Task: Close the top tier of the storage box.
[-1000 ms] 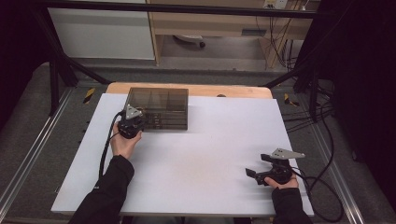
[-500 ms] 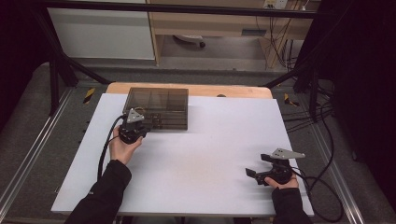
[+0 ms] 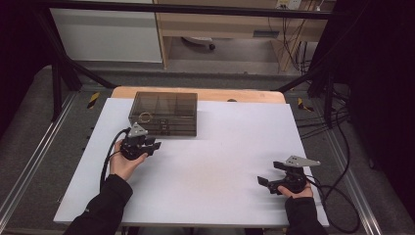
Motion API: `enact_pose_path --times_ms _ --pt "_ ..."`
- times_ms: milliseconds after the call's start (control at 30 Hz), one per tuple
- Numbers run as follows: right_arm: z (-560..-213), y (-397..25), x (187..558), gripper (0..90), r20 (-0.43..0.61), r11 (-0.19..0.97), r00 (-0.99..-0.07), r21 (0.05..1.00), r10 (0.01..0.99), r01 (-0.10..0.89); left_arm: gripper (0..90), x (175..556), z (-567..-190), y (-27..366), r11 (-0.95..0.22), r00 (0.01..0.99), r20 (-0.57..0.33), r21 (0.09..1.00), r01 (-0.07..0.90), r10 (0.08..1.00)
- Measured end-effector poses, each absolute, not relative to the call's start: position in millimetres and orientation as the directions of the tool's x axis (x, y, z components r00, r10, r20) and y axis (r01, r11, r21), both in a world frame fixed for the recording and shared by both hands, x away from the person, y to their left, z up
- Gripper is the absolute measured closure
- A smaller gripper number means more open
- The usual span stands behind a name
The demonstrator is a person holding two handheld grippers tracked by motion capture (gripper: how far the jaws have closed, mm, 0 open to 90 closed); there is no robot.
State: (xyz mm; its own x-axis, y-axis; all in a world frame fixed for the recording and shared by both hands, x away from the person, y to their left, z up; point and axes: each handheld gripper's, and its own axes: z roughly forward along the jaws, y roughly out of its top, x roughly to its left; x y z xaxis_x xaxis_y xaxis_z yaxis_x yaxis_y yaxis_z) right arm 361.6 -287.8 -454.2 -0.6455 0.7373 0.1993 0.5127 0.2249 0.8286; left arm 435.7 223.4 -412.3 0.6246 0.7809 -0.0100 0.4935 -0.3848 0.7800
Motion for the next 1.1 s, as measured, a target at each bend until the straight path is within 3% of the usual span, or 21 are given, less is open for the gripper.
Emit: enact_pose_path --times_ms 533,933,1100 --pt "-456 -286 362 0.6 0.2 0.237 -0.647 0.819 0.736 0.523 20.1 401 -444 247 -0.399 0.629 -0.002 0.772 0.495 0.777" --pt "-457 -286 362 0.6 0.196 0.243 -0.65 0.818 0.734 0.521 8.4 380 -447 266 -0.401 0.65 -0.008 0.782 0.478 0.76" --pt "-457 -286 361 0.6 0.196 0.244 -0.65 0.817 0.734 0.522 7.7 375 -451 277 -0.371 0.635 -0.02 0.797 0.476 0.772"
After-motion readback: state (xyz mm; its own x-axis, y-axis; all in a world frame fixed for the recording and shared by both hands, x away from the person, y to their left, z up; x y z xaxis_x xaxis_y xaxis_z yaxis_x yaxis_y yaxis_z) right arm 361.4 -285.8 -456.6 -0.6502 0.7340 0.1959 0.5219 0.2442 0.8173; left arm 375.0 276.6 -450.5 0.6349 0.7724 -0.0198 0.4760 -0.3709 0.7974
